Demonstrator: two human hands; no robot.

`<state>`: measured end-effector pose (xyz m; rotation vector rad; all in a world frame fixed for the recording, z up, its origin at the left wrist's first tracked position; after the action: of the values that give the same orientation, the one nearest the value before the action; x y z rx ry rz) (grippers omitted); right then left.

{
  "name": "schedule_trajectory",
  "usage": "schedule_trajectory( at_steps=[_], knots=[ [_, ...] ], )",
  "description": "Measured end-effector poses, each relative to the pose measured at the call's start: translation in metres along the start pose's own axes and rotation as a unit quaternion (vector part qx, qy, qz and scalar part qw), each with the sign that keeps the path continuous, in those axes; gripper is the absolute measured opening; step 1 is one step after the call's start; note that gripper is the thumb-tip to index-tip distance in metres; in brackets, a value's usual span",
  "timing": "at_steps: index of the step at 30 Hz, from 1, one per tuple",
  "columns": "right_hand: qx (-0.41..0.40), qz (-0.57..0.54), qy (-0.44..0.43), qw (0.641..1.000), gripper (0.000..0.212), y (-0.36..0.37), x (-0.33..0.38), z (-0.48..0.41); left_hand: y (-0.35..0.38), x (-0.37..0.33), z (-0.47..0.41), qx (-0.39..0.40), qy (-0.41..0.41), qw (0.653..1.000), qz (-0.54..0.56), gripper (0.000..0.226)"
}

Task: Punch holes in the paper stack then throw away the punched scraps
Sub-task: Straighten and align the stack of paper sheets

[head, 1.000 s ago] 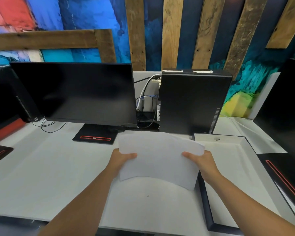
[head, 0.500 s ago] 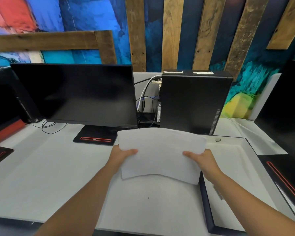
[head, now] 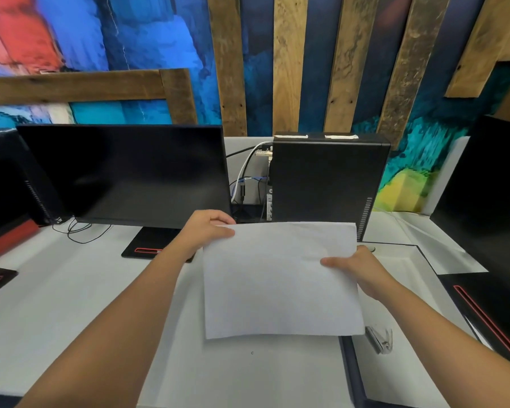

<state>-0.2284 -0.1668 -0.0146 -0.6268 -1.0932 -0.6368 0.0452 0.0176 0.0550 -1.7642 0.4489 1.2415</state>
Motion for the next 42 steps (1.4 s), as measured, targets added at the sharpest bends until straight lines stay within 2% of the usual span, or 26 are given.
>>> schedule_trajectory(
  at_steps=[3,7,9,11,14,19,23,25,29,31,34,40,42],
  knots=[
    [0.013,0.031,-0.002,0.999,0.044,-0.001,0.005,0.005,0.002,-0.006,-0.005,0.085,-0.004,0.992,-0.091,0.013],
    [0.042,0.071,-0.006,0.997,0.045,0.009,0.016,0.011,0.027,-0.022,-0.002,0.22,0.012,0.952,-0.213,0.008],
    [0.049,0.098,-0.009,0.994,0.04,0.017,0.023,0.013,0.043,-0.031,0.001,0.26,0.018,0.935,-0.241,0.006],
    [0.054,0.124,-0.016,0.991,0.033,0.025,0.031,0.016,0.055,-0.037,0.002,0.267,0.012,0.931,-0.249,0.013],
    [0.06,0.154,-0.029,0.986,0.024,0.032,0.039,0.019,0.068,-0.042,0.003,0.251,0.005,0.938,-0.241,0.022],
    [0.059,0.191,-0.045,0.979,0.019,0.03,0.042,0.02,0.07,-0.03,0.008,0.194,-0.004,0.962,-0.194,0.014],
    [0.052,0.189,-0.043,0.98,0.017,0.011,0.034,0.017,0.054,-0.006,0.018,0.113,-0.04,0.991,-0.065,0.012],
    [0.051,0.144,-0.042,0.987,0.021,0.002,0.028,0.014,0.048,0.006,0.028,0.069,-0.057,0.996,0.015,0.019],
    [0.038,-0.092,-0.051,0.994,0.015,0.004,0.026,0.018,0.051,0.025,0.044,0.012,-0.064,0.983,0.169,0.031],
    [0.046,-0.146,-0.058,0.986,0.021,0.015,0.026,0.021,0.059,0.034,0.049,-0.016,-0.073,0.967,0.242,0.041],
    [0.037,-0.151,-0.072,0.985,0.029,0.036,0.024,0.027,0.07,0.038,0.055,-0.035,-0.069,0.957,0.28,0.051],
    [0.002,-0.127,-0.112,0.986,0.02,0.041,0.027,0.03,0.069,0.036,0.055,-0.054,-0.054,0.952,0.297,0.043],
    [-0.01,-0.109,-0.107,0.988,0.022,0.042,0.021,0.029,0.071,0.037,0.054,-0.06,-0.063,0.951,0.297,0.049]
  ],
)
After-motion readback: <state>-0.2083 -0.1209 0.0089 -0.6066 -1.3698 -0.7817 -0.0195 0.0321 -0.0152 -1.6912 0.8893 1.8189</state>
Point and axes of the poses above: each hand's wrist, its own z-axis away from the middle knuckle, its own y-axis out of the palm, x = y × z, the point moved 3 cm from there along -z, towards the middle knuckle, and after that the axes turned 6 degrees about y, right-handed, at the moved point
